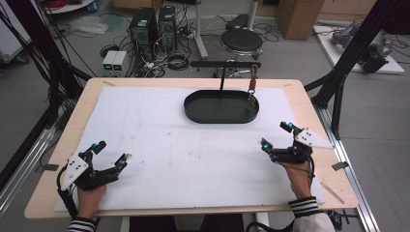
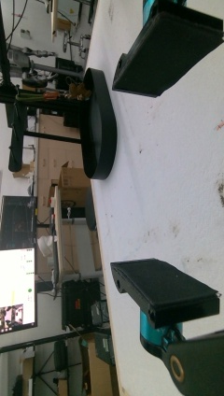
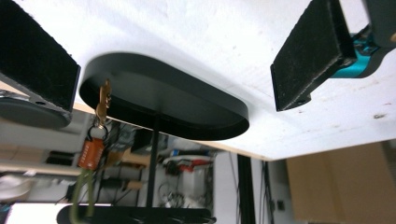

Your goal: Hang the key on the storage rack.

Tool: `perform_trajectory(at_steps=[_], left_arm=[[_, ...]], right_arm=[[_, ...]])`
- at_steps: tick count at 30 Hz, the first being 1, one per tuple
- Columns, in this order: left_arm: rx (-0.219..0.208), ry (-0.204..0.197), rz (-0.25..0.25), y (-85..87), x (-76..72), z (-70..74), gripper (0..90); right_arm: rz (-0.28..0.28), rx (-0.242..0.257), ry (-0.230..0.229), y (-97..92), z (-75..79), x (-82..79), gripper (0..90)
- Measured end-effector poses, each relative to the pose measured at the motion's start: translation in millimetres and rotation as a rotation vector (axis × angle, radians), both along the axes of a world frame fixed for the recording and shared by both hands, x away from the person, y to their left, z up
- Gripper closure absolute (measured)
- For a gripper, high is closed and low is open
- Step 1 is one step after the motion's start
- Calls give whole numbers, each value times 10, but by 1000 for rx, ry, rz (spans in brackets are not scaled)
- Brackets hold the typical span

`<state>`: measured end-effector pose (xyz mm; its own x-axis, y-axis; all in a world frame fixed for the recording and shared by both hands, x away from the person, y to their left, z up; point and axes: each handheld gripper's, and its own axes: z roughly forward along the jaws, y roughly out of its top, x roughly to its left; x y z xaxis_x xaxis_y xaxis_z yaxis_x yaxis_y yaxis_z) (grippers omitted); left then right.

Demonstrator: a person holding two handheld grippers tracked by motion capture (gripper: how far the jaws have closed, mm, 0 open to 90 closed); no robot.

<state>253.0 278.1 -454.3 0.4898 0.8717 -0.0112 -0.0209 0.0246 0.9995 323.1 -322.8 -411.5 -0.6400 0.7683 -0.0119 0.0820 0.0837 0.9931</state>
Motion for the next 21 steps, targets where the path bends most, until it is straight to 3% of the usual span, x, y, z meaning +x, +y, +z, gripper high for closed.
perform_trajectory(at_steps=[1, 3, 5, 8, 9, 10, 11, 21], left_arm=[[-1, -1, 0, -1, 1, 0, 120], [-2, 0, 0, 0, 1, 0, 119], [-1, 1, 0, 1, 1, 0, 120], [0, 2, -1, 2, 1, 0, 120], [-2, 0, 0, -1, 1, 0, 120], [-1, 1, 0, 0, 1, 0, 120], [-1, -1, -1, 2, 0, 0, 120], [0, -4, -2, 1, -6, -1, 120]], right_arm=[[-3, 20, -21, -47, -115, -83, 3], [-5, 25, -27, -61, -150, -112, 3], [-7, 52, -62, -108, -265, -194, 3], [-16, 66, -74, -111, -334, -222, 3], [-34, 75, -59, -96, -408, -236, 3], [-34, 75, -59, -96, -408, -236, 3], [-60, 62, -94, -93, -410, -250, 3], [-59, 49, -95, -73, -418, -256, 3]])
